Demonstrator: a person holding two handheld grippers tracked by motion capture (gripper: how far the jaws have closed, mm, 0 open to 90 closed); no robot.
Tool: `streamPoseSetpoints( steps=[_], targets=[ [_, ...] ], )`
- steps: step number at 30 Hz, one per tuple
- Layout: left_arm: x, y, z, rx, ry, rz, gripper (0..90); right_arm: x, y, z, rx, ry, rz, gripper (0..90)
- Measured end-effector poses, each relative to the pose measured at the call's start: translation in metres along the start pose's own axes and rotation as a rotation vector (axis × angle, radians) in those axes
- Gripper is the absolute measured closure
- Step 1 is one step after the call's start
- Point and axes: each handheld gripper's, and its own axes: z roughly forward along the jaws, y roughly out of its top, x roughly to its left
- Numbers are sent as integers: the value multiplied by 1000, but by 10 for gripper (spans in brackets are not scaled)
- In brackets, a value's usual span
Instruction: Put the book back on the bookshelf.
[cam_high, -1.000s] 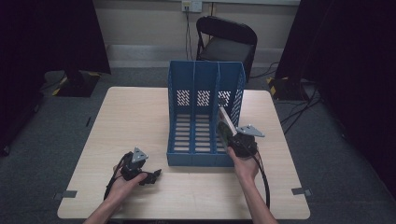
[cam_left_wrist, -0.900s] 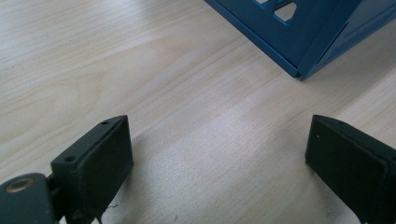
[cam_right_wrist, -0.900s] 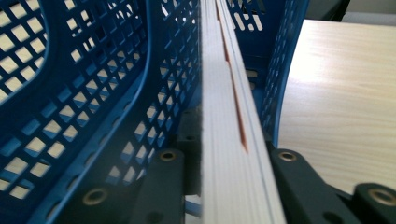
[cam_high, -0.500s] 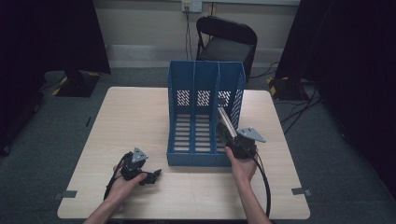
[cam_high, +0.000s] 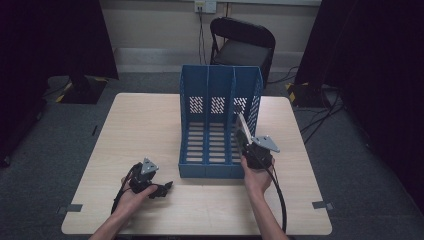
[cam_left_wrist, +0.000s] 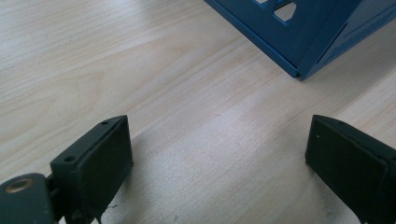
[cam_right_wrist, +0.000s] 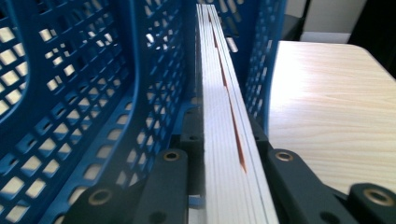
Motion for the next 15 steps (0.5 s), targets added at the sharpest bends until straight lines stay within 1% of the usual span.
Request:
streamPoseSetpoints(
  steps=[1,2,5,6,7,10,12,14,15],
  targets=[
    [0,0,0,0,0,0,68,1,-1,0,-7,-32,-3,767],
    [0,0,0,0,0,0,68,1,-1,0,-14,-52,1,767],
    [0,0,0,1,-3,0,67,0,-1,0,-24,-84,17,768],
    [0,0,0,1,-3,0,66,0,-1,0,-24,-84,17,768],
    [0,0,0,1,-3,1,66,-1,-1,1,-27,-102,22,768],
    [0,0,0,1,-6,0,64,2,-2,2,-26,-130,10,767],
    [0,1,1,3,-4,0,61,4,-2,3,-24,-138,6,766],
    [0,1,1,3,-5,0,59,4,-1,3,-19,-137,3,765],
    [0,1,1,3,-6,0,59,5,1,3,-5,-133,-11,764]
  ],
)
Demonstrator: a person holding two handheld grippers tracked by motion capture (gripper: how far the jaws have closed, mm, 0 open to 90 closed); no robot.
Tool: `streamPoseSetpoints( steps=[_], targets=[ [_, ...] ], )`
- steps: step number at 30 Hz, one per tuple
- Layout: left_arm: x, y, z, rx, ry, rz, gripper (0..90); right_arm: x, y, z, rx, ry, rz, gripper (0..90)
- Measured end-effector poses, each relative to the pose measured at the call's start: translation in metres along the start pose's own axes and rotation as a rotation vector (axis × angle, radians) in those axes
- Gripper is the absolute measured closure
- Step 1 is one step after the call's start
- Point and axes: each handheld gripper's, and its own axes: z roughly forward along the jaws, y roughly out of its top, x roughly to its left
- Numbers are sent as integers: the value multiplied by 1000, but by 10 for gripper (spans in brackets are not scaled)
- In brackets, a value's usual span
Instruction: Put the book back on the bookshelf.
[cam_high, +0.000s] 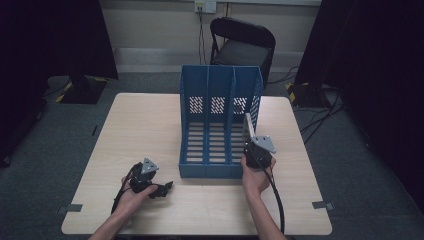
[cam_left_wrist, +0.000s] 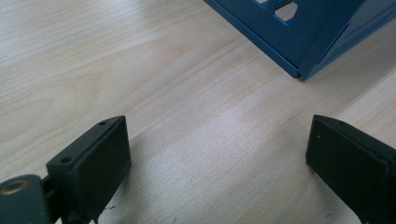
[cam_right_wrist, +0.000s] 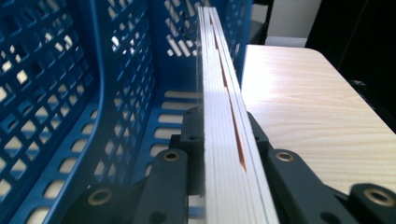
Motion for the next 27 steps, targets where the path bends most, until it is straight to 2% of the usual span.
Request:
streamPoseSetpoints(
  steps=[2,10,13,14,19,22,27],
  targets=[
    [0,0,0,0,-2,2,54,-2,2,1,15,13,-15,758],
    [0,1,2,5,-5,5,43,-8,6,3,27,62,1,718],
    [0,1,2,5,-5,5,42,-8,6,3,26,62,2,737],
    [0,1,2,5,-5,4,42,-8,6,3,26,54,5,761],
    [0,1,2,5,-5,5,42,-7,5,3,13,32,21,766],
    [0,1,2,5,-3,5,44,-4,2,1,-10,-9,39,768],
    [0,1,1,4,-1,6,45,-3,3,2,-3,-29,55,768]
  ],
)
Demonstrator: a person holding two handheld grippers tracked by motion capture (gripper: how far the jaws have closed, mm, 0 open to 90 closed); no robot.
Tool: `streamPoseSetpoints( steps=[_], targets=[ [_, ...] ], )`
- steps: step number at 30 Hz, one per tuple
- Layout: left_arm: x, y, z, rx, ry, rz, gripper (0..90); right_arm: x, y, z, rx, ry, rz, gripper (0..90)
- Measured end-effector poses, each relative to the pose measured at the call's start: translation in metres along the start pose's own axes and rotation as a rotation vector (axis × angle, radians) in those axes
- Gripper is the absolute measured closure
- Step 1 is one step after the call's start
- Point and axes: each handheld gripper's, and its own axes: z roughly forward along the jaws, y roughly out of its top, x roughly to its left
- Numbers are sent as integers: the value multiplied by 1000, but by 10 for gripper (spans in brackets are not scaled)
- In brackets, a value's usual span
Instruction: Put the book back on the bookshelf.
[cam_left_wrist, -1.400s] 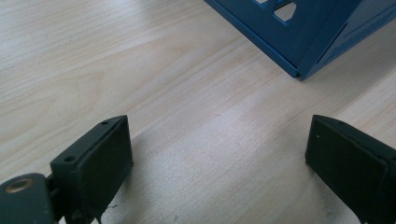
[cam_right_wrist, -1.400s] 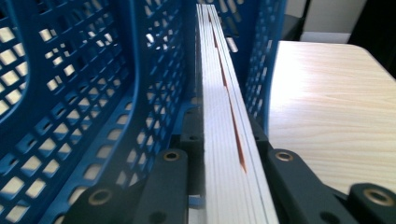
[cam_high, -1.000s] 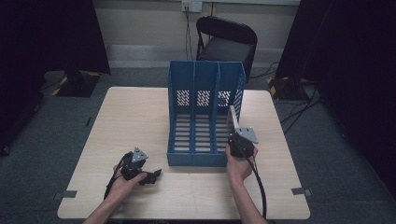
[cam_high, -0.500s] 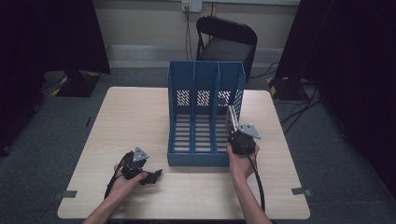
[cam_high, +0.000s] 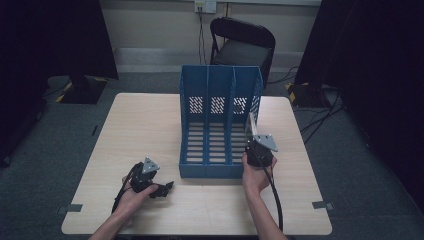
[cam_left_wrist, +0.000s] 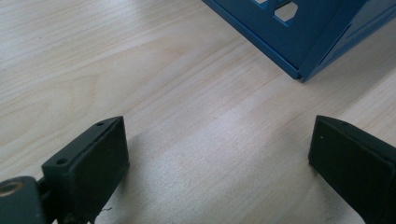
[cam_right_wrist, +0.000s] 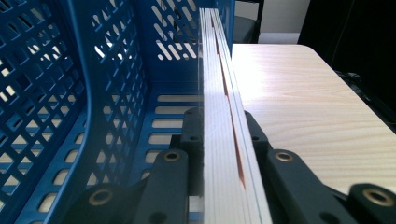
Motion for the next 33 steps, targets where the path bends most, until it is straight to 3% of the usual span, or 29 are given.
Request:
streamPoseSetpoints(
  steps=[10,19,33],
  targets=[
    [0,0,0,-1,-2,1,48,1,2,2,18,-17,-23,757],
    [0,0,0,-2,-5,0,49,-1,3,3,11,1,-23,735],
    [0,0,0,-1,-5,0,49,-6,5,5,37,83,-8,522]
  ],
)
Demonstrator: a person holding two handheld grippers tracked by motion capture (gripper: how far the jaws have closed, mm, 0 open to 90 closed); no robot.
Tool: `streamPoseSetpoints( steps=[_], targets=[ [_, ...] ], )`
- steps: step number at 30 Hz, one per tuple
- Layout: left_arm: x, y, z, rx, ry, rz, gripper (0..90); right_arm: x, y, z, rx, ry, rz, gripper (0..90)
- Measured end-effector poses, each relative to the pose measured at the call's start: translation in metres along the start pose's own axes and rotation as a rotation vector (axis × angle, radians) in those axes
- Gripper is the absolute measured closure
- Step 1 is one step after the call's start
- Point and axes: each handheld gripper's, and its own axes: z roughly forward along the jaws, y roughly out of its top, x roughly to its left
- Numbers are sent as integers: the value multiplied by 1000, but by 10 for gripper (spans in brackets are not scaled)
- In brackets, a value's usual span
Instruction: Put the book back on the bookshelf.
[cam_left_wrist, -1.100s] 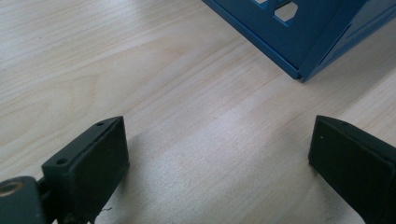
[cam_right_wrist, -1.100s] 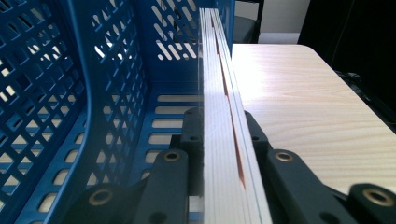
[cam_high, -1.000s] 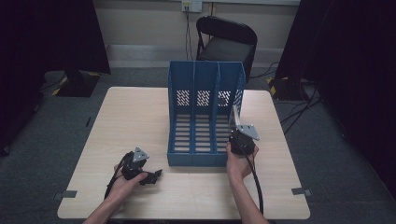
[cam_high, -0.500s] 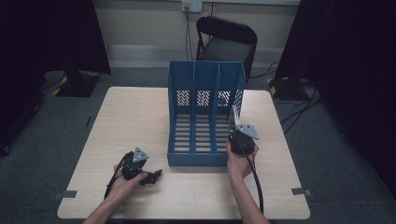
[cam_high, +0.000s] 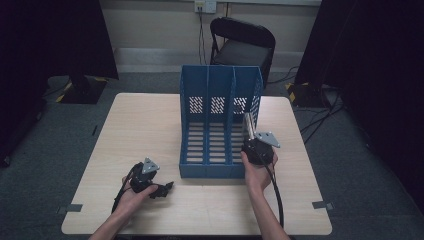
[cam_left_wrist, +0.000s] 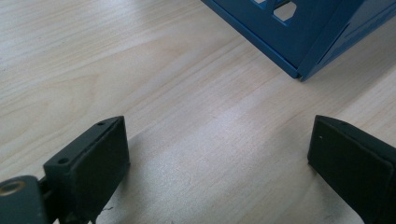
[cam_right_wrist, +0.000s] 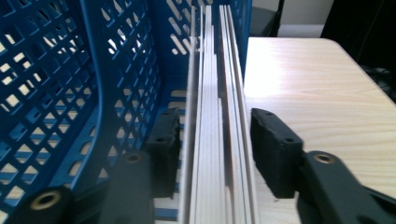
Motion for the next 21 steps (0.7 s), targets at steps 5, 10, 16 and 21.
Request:
streamPoseSetpoints(
  steps=[5,10,16,21],
  targets=[
    [0,0,0,0,0,0,49,-2,0,0,7,18,11,456],
    [0,0,0,0,0,0,49,-4,0,0,9,34,10,384],
    [0,0,0,-1,0,-1,49,-6,-1,-2,0,82,14,279],
    [0,0,0,-1,0,-1,49,-9,-1,-3,1,105,15,225]
  ],
)
